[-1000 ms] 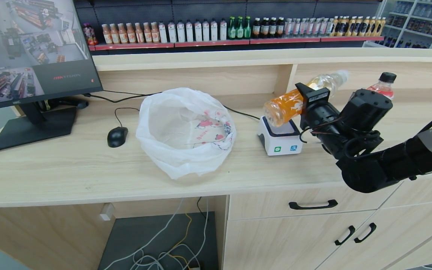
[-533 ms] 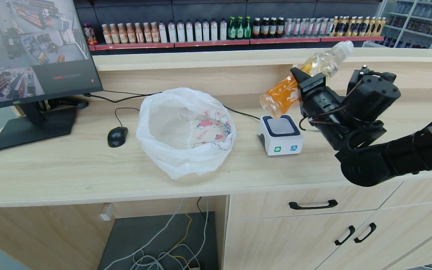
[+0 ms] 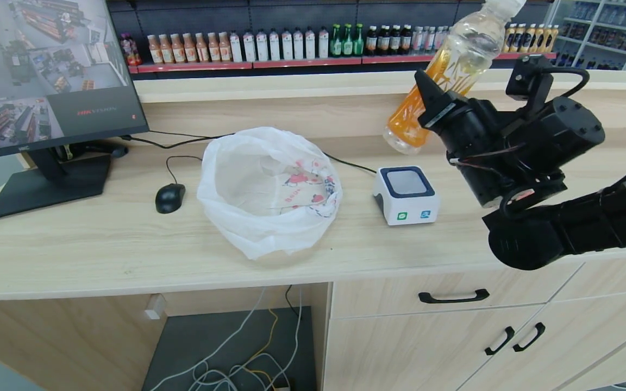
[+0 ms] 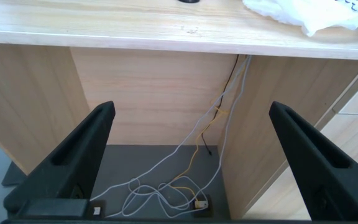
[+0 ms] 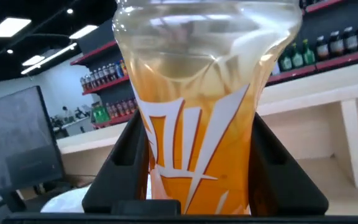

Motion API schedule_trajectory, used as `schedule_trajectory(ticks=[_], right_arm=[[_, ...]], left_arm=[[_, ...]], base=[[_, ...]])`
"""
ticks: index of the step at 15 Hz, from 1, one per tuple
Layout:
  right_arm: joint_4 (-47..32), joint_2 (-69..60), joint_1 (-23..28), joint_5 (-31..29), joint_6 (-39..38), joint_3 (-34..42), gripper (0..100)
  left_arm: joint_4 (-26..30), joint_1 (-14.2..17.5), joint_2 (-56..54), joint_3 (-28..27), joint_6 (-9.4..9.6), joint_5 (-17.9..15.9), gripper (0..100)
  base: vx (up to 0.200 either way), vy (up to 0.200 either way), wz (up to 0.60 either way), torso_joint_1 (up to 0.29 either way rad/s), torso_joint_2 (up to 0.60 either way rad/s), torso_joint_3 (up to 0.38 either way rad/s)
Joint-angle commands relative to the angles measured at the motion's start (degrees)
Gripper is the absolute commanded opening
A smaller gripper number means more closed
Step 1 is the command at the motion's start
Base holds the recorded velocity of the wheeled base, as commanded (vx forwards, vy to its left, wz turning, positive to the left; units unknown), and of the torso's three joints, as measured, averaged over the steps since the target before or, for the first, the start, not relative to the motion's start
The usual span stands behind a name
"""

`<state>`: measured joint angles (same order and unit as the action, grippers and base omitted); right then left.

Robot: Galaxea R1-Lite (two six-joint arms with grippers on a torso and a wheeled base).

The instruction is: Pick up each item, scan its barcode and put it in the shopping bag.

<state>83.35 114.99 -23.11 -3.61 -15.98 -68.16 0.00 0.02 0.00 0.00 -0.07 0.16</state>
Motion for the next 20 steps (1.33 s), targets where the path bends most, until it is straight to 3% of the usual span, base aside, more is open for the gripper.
schedule_trajectory(ticks=[1, 2, 3, 6, 8, 20], right_arm=[[3.31, -0.82, 0.61, 0.53, 6.05, 3.03, 0], [4.81, -1.0, 0.61, 2.2, 8.42, 4.88, 0], [6.65, -1.26, 0.88, 9.32, 13.43, 10.85, 0], [6.65, -4.16, 5.62, 15.91, 21.96, 18.41, 0], [6.65, -4.78, 5.54, 15.91, 22.22, 18.68, 0], [6.65, -9.35, 5.1, 15.47, 23.89, 24.83, 0]], left_arm=[[0.09, -0.02, 0.0, 0.0, 0.07, 0.02, 100], [0.09, -0.02, 0.0, 0.0, 0.34, 0.02, 100], [0.09, -0.02, 0.0, 0.0, 0.6, 0.02, 100], [0.09, -0.02, 0.0, 0.0, 0.34, 0.02, 100], [0.0, -0.02, 0.0, 0.0, 0.34, 0.02, 100], [0.0, 0.06, 0.0, 0.0, -0.72, 0.02, 100]], base=[[0.0, 0.0, 0.0, 0.0, 0.0, 0.0], [0.0, 0.0, 0.0, 0.0, 0.0, 0.0], [0.0, 0.0, 0.0, 0.0, 0.0, 0.0], [0.0, 0.0, 0.0, 0.0, 0.0, 0.0], [0.0, 0.0, 0.0, 0.0, 0.0, 0.0], [0.0, 0.2, 0.0, 0.001, 0.0, 0.0]])
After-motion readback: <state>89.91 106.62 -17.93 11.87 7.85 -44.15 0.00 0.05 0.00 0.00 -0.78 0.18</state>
